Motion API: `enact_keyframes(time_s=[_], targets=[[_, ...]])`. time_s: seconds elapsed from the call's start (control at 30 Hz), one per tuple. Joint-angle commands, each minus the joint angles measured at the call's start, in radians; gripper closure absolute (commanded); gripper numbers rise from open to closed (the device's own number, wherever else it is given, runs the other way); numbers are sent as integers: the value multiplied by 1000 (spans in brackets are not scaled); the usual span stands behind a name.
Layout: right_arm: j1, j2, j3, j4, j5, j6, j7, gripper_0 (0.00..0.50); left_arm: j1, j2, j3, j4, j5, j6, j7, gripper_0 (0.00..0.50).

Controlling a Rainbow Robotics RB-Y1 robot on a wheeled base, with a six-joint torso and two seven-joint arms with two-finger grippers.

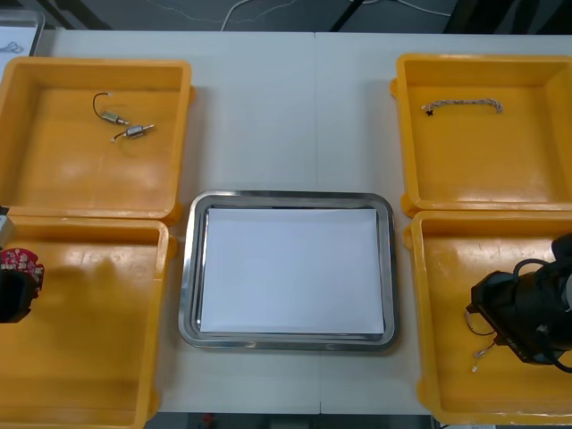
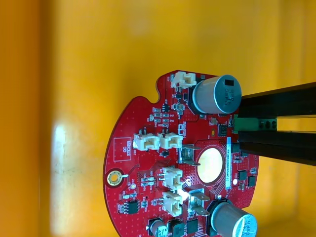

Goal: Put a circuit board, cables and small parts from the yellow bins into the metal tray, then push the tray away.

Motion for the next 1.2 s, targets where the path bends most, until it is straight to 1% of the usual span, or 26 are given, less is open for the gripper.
enact_keyframes(time_s=[0.03, 0.2, 0.27, 0.37, 0.57, 0.67, 0.8, 0.87, 1.0, 1.07, 1.2], targets=[[-56, -19, -30, -32, 12, 22, 117, 0, -41, -1, 64, -105, 18, 95, -42, 500], [-57, -36, -62, -29, 14, 22, 264, 0, -52, 22, 97, -188, 26, 188, -21, 500], [-59, -40, -68, -18, 10, 22, 307, 0, -57, 41, 110, -200, 53, 203, 10, 500], [-68, -42, -94, 18, 0, 22, 395, 0, -76, 90, 129, -209, 138, 223, 76, 500], [-83, -43, -133, 77, -17, 22, 502, 0, -132, 143, 135, -217, 227, 224, 159, 500], [-86, -46, -139, 97, -19, 21, 536, 0, -161, 157, 133, -223, 251, 224, 189, 500], [-86, -48, -142, 118, -20, 4, 551, 0, -219, 202, 118, -223, 314, 224, 268, 500], [-86, -48, -140, 133, -20, -8, 559, 0, -244, 248, 103, -222, 363, 224, 330, 500], [-86, -48, -136, 155, -20, -24, 574, 0, -288, 314, 63, -222, 438, 224, 429, 500], [-82, -48, -133, 167, -14, -36, 588, 0, -323, 353, 23, -219, 484, 224, 496, 500], [-67, -48, -120, 173, 3, -64, 600, 0, -386, 401, -46, -219, 531, 224, 591, 500]])
